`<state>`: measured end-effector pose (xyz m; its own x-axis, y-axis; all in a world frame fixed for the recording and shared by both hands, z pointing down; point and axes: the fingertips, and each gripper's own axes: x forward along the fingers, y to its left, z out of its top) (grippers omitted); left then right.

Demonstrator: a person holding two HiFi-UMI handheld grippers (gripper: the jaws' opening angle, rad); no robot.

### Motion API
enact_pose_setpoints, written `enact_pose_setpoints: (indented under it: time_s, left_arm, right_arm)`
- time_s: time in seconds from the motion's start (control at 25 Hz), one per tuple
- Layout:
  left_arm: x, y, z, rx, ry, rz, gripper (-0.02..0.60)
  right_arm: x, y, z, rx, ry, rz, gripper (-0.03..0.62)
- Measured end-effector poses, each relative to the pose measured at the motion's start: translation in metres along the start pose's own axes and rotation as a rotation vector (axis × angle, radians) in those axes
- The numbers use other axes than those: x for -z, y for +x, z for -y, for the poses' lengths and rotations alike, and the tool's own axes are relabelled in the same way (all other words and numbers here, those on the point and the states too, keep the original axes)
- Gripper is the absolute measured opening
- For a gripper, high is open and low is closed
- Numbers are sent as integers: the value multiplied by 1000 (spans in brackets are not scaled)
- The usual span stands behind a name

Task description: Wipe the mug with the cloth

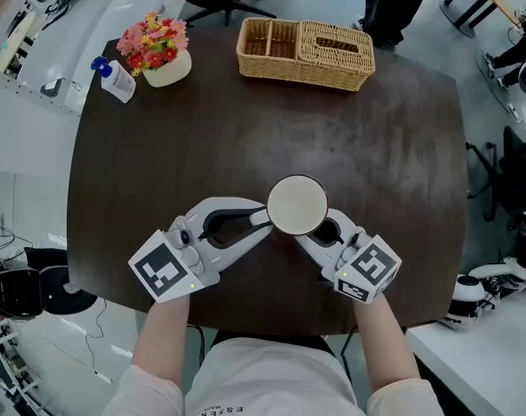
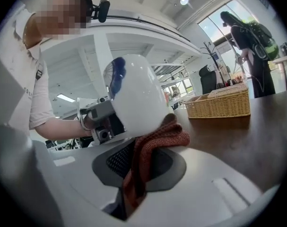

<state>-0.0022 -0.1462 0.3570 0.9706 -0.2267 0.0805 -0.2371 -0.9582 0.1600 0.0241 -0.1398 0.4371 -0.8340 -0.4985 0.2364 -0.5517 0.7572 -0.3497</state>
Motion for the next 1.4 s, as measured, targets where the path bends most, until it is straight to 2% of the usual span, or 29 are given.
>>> enact_pose_setpoints:
  time_s: [0.2, 0.28, 0.36, 0.48, 0.68, 0.92, 1.04, 1.28, 1.4]
  left_arm:
    - [-2, 0, 1, 7, 17, 7, 69]
    - [1, 0, 3, 4, 33, -9, 69]
    - [4, 0, 3, 2, 40, -23, 69]
    - [11, -2, 4, 8, 39, -33, 69]
    - [33, -4, 1, 13, 39, -72, 69]
    - [69, 0, -8, 19, 25, -124, 69]
    - [86, 4, -12, 33, 21, -144, 69]
    - [115, 9, -15, 66, 39, -186, 69]
    - [121, 8, -15, 71, 42, -180, 69]
  right_arm:
    - [5, 2, -19, -88, -46, -42, 81]
    - [15, 0, -30, -147, -81, -89, 81]
    - [28, -3, -35, -164, -125, -152, 81]
    - [41, -16, -13, -65, -135, -220, 81]
    - [27, -53, 56, 252, -67, -181, 81]
    - [-5, -69, 79, 423, -112, -107, 81]
    - [-3, -65, 84, 463, -117, -106, 81]
    - [9, -55, 82, 467, -93, -109, 81]
    - [13, -54, 82, 467, -92, -112, 81]
